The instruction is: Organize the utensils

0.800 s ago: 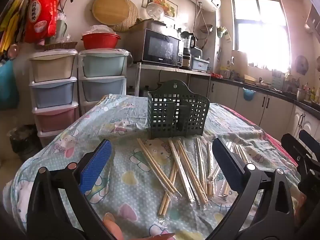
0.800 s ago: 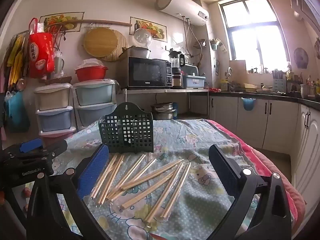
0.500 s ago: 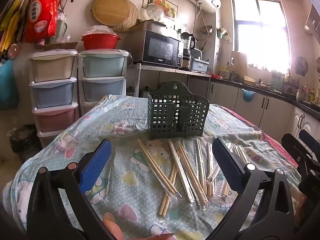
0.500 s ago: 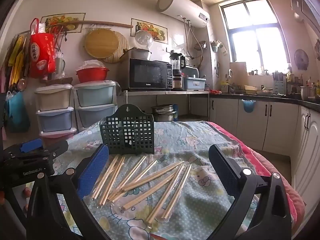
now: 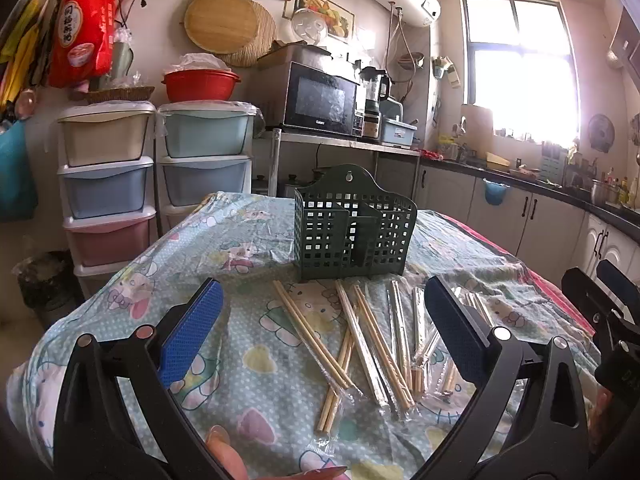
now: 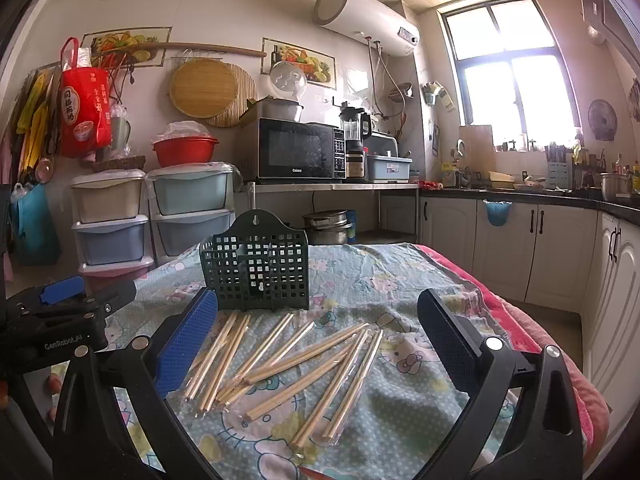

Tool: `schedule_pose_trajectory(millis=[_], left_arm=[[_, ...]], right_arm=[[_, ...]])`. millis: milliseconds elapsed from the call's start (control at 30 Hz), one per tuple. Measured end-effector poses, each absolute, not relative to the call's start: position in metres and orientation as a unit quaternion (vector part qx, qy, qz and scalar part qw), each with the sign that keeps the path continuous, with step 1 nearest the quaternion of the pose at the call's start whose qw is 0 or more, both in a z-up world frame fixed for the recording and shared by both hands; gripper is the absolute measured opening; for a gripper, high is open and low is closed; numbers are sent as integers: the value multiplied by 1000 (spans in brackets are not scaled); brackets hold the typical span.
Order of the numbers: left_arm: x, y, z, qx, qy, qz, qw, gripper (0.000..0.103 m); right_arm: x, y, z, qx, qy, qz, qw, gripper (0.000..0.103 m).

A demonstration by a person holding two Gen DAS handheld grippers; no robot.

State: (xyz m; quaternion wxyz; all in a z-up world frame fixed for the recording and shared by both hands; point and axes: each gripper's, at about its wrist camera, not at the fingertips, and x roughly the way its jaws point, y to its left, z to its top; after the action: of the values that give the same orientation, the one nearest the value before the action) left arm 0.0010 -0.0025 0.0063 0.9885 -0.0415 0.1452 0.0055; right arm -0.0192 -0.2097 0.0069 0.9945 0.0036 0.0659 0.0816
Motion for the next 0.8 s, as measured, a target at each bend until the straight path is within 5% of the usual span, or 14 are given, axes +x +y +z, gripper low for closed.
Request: schedule_pose_trajectory(millis=[800], left_arm=[[0,-1,6,-42,143,4,989,93]], right_arm=[[-25,-208,11,4,64,85,994,97]])
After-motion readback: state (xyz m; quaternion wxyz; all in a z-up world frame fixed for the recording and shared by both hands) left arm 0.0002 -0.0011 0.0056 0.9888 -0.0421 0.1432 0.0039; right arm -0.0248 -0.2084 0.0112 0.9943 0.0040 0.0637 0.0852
